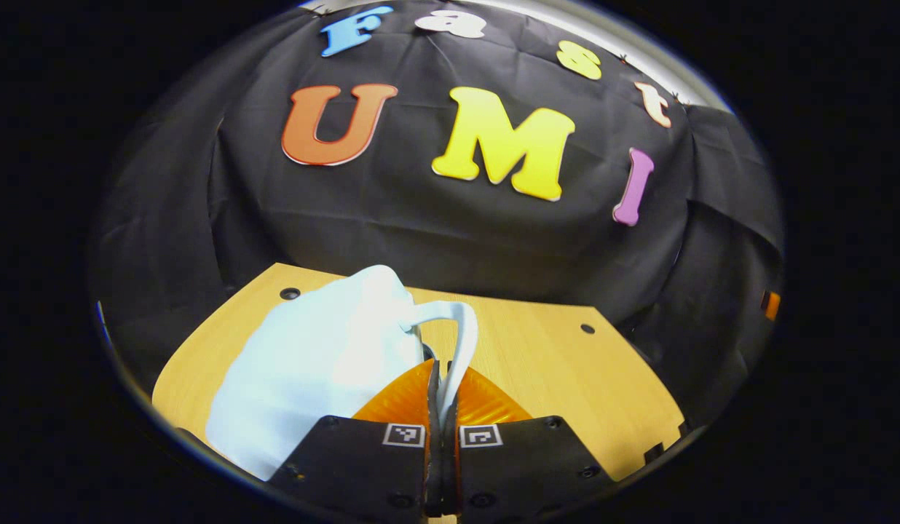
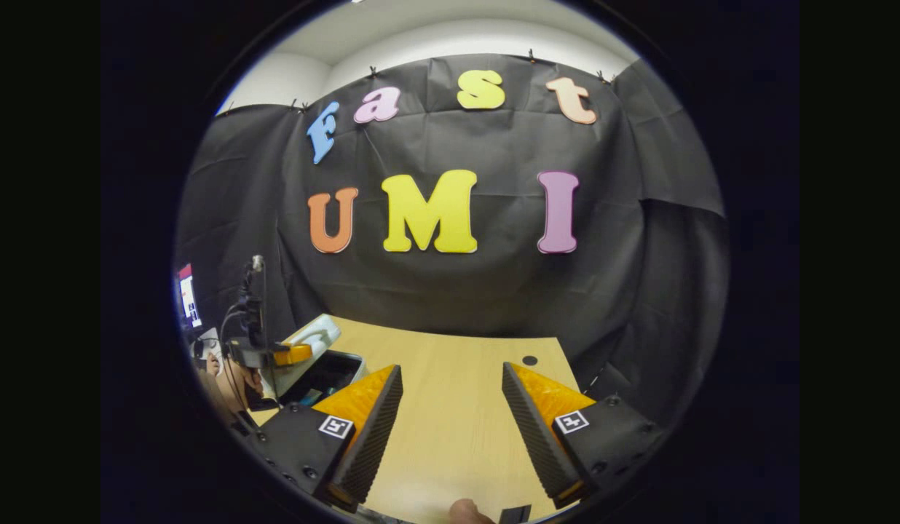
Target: First open the suitcase, pack the skin care products into it, and then close the suitcase.
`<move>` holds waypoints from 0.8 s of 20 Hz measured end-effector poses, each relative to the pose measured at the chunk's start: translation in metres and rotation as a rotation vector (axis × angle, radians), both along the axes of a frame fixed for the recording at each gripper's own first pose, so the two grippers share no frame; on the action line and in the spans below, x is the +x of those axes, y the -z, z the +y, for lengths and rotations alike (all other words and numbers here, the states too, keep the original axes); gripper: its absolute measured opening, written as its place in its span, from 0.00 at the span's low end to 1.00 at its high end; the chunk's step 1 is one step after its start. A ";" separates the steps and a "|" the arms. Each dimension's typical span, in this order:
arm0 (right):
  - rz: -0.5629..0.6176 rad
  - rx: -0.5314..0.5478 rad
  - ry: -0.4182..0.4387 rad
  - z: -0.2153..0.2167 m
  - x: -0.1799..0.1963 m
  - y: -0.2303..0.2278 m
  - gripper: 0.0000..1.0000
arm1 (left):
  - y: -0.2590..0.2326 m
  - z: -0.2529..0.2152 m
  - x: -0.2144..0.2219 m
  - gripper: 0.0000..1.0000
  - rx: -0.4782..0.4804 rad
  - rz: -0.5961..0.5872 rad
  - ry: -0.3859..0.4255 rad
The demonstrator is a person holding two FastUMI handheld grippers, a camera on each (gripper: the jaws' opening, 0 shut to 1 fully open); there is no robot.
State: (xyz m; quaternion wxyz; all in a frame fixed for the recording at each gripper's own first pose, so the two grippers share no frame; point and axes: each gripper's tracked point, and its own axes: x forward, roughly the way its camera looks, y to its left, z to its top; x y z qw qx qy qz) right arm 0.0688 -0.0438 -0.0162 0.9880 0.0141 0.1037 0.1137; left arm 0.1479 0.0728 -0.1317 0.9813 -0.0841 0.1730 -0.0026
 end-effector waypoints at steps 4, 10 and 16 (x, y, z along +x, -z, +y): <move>0.037 0.009 0.029 -0.029 0.002 0.017 0.81 | 0.046 -0.024 0.003 0.03 0.075 0.080 -0.001; 0.122 0.027 0.062 -0.056 0.003 0.051 0.81 | 0.095 -0.037 0.013 0.04 0.186 0.192 -0.025; 0.187 0.059 0.097 -0.070 0.009 0.073 0.81 | 0.110 -0.039 0.020 0.04 0.297 0.234 -0.067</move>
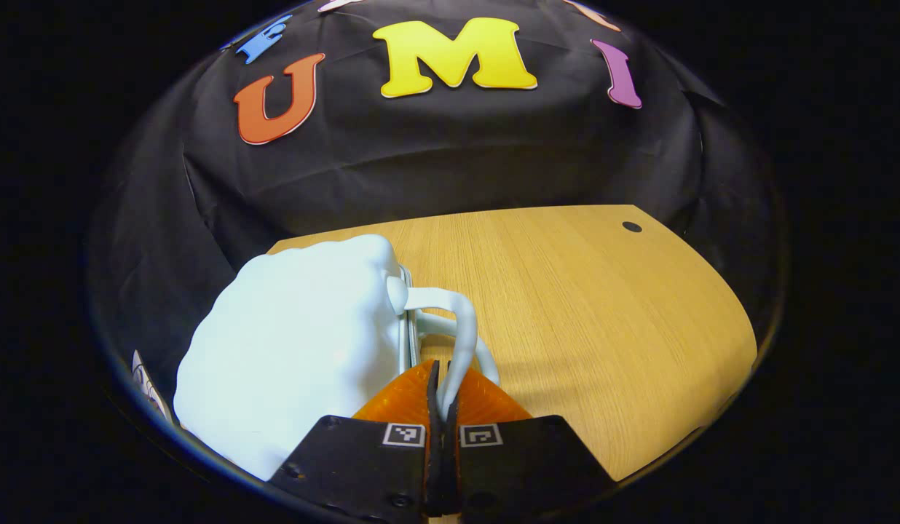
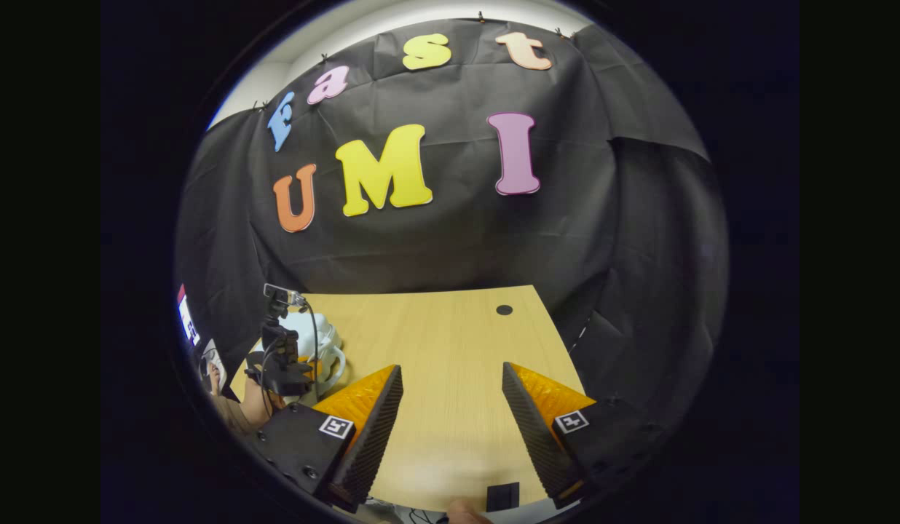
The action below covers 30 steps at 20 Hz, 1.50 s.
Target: First open the suitcase, pack the skin care products into it, and then close the suitcase.
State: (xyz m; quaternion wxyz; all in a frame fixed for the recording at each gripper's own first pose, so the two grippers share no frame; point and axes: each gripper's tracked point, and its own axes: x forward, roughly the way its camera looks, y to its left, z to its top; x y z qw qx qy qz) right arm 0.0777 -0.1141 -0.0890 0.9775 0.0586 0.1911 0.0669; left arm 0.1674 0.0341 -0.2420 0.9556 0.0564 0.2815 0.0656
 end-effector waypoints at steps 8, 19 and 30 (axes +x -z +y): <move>-0.005 -0.002 -0.002 -0.002 0.003 -0.005 0.81 | 0.017 -0.019 0.006 0.28 0.144 0.054 0.022; -0.155 -0.068 0.020 0.026 0.011 -0.058 0.77 | -0.122 -0.040 -0.019 0.97 -0.007 -0.250 0.045; -0.285 -0.059 -0.035 0.154 0.026 -0.097 0.82 | -0.268 0.021 -0.097 0.99 0.002 -0.497 0.009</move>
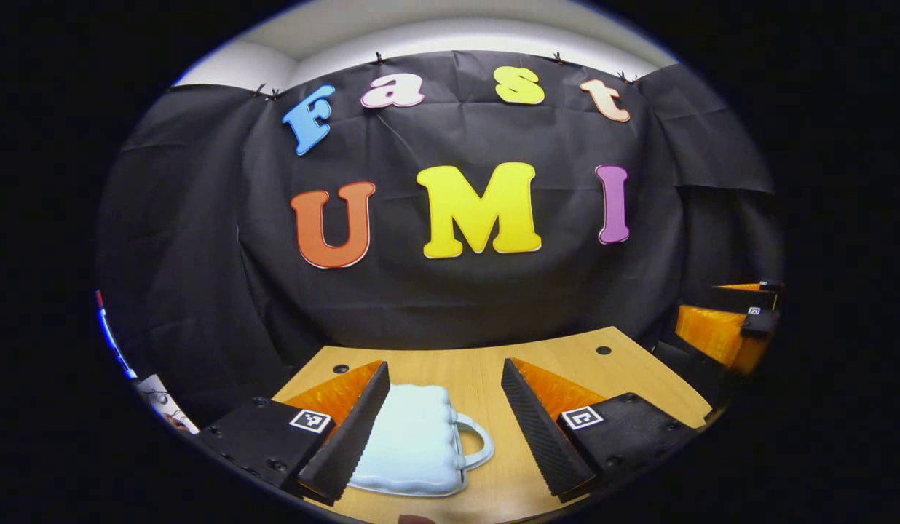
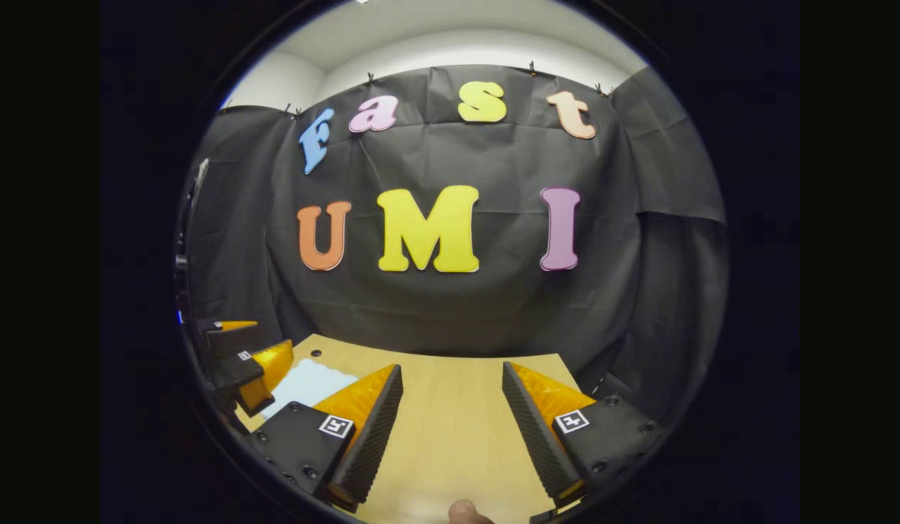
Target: First open the suitcase, pack the skin care products into it, and then close the suitcase.
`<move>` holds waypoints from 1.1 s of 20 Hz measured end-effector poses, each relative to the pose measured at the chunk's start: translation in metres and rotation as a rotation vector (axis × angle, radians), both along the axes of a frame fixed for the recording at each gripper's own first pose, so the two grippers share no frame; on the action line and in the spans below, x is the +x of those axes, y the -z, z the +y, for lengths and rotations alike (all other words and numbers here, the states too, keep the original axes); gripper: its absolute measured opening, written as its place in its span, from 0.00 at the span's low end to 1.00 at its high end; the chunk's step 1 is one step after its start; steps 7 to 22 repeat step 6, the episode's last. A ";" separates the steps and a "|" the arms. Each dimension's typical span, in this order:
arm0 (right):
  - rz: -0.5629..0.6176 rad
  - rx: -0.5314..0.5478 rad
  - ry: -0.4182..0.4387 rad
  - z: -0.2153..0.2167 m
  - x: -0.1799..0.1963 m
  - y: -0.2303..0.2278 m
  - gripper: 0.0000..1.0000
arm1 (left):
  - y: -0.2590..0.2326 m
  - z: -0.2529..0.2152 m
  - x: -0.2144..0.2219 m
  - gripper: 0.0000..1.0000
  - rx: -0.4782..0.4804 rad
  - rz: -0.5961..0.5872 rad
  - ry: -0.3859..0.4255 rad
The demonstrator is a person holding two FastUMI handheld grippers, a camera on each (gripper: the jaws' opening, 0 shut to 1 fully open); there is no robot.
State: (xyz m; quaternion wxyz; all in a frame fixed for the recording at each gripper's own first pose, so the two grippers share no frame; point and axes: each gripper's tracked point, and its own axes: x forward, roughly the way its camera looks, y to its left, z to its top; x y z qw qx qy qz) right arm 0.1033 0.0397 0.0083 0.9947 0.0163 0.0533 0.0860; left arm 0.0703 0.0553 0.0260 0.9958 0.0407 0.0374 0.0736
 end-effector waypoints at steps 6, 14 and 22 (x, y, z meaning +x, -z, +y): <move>0.005 -0.014 -0.051 0.053 0.005 -0.003 0.82 | -0.016 0.030 -0.003 0.98 0.000 -0.041 -0.002; 0.005 -0.014 -0.051 0.053 0.005 -0.003 0.82 | -0.016 0.030 -0.003 0.98 0.000 -0.041 -0.002; 0.005 -0.014 -0.051 0.053 0.005 -0.003 0.82 | -0.016 0.030 -0.003 0.98 0.000 -0.041 -0.002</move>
